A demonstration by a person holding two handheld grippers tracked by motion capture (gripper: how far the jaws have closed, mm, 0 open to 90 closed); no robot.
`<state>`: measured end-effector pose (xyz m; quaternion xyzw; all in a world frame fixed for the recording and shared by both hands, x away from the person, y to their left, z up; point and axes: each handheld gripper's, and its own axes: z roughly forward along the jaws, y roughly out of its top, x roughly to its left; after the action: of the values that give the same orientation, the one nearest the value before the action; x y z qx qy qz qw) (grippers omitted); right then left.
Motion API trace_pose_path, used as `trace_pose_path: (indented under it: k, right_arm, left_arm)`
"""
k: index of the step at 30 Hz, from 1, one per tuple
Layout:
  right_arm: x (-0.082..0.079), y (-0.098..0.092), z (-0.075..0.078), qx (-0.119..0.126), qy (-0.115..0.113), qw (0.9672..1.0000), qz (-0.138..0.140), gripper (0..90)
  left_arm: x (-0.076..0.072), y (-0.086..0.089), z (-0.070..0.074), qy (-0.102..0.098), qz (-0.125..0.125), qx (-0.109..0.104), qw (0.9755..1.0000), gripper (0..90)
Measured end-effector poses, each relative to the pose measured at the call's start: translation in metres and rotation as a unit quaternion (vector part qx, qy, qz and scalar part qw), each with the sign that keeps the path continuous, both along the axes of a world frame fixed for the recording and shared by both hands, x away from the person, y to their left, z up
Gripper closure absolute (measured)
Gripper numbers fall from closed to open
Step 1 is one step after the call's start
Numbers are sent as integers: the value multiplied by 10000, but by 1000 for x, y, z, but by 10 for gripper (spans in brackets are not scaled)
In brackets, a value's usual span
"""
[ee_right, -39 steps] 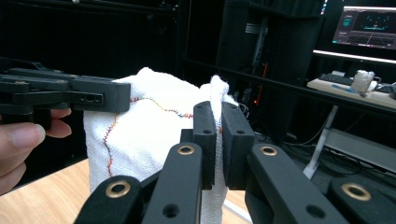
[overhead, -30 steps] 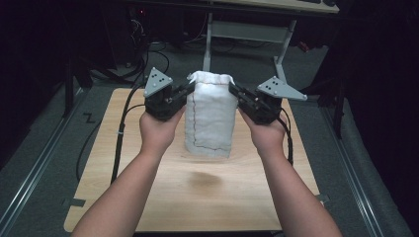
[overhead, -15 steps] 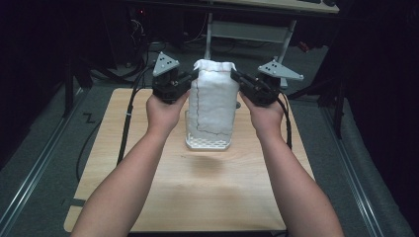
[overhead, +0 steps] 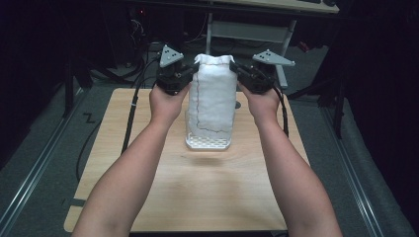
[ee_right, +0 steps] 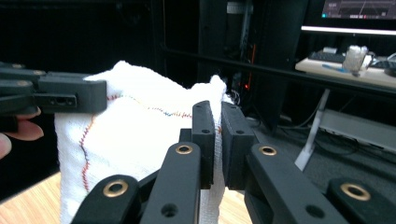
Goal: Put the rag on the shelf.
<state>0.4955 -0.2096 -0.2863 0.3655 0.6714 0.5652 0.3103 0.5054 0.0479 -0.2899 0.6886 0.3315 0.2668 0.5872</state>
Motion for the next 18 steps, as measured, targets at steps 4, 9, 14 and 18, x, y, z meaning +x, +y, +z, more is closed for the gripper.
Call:
trace_pose_path:
  k: [4, 9, 14, 18]
  right_arm:
    - [10, 1, -6, -54, 85, 9999, -34, 856]
    - [27, 5, -19, -124, 278, 9995, -45, 855]
    - [43, 5, -36, -184, 575, 9982, -39, 856]
    - [54, 4, -49, -283, 823, 9962, -68, 855]
  left_arm:
    - [12, -1, -6, 61, 64, 131, 9999, 851]
    - [29, -1, -20, 277, 160, 270, 9991, 847]
    - [43, -3, -37, 574, 178, 344, 9976, 846]
    - [52, -7, -53, 855, 186, 361, 9955, 842]
